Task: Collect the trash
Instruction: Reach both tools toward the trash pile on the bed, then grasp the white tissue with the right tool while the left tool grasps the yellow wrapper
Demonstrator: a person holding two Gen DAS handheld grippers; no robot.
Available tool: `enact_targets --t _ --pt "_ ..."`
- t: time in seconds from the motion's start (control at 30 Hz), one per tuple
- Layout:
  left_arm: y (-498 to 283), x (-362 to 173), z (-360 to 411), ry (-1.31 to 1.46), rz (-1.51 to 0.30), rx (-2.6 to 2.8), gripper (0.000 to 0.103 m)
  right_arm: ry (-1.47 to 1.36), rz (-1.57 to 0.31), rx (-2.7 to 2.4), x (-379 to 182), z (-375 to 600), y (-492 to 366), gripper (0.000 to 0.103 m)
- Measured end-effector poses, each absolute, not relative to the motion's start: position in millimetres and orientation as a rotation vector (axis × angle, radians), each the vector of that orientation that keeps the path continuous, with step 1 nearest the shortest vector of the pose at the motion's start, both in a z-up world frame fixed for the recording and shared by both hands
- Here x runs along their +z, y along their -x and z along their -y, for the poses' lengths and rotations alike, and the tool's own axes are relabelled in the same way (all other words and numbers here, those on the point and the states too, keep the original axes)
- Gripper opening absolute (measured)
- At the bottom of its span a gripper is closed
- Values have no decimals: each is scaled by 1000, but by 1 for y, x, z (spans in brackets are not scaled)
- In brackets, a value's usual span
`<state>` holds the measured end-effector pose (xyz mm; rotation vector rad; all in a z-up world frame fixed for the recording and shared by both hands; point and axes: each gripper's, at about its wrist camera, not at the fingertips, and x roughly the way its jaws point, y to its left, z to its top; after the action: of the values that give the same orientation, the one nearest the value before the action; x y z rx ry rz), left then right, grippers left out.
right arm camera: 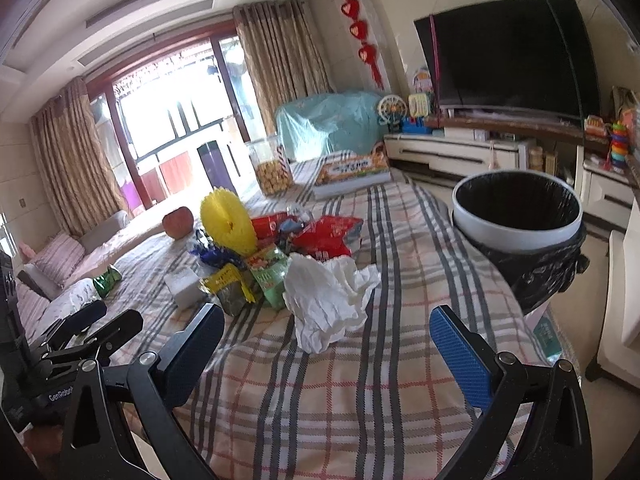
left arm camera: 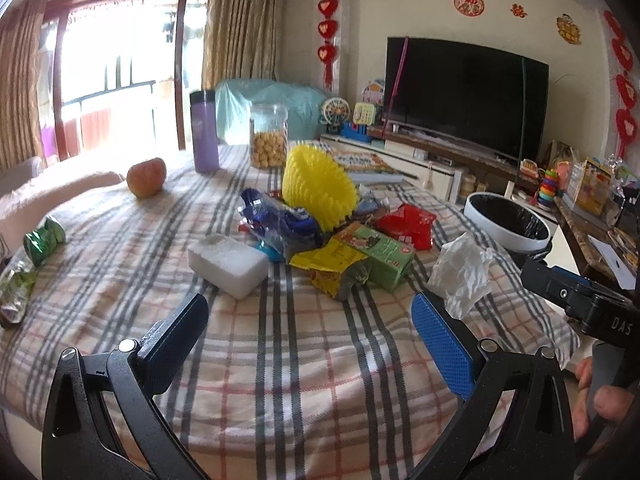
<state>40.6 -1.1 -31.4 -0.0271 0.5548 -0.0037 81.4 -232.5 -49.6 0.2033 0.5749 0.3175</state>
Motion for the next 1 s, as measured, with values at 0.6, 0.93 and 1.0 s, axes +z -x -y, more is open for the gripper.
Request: enact_targets --t 0.6,0.93,1.0 --pt "-132 -81 2 61 -729 -13 74 -236 -760 369 -95 231 -147 102" --pt "-141 -92 9 65 -761 -47 4 -241 -771 407 -101 231 -161 59" --pt "-140 -90 11 87 -761 -65 2 -250 -767 432 -100 232 -158 46"
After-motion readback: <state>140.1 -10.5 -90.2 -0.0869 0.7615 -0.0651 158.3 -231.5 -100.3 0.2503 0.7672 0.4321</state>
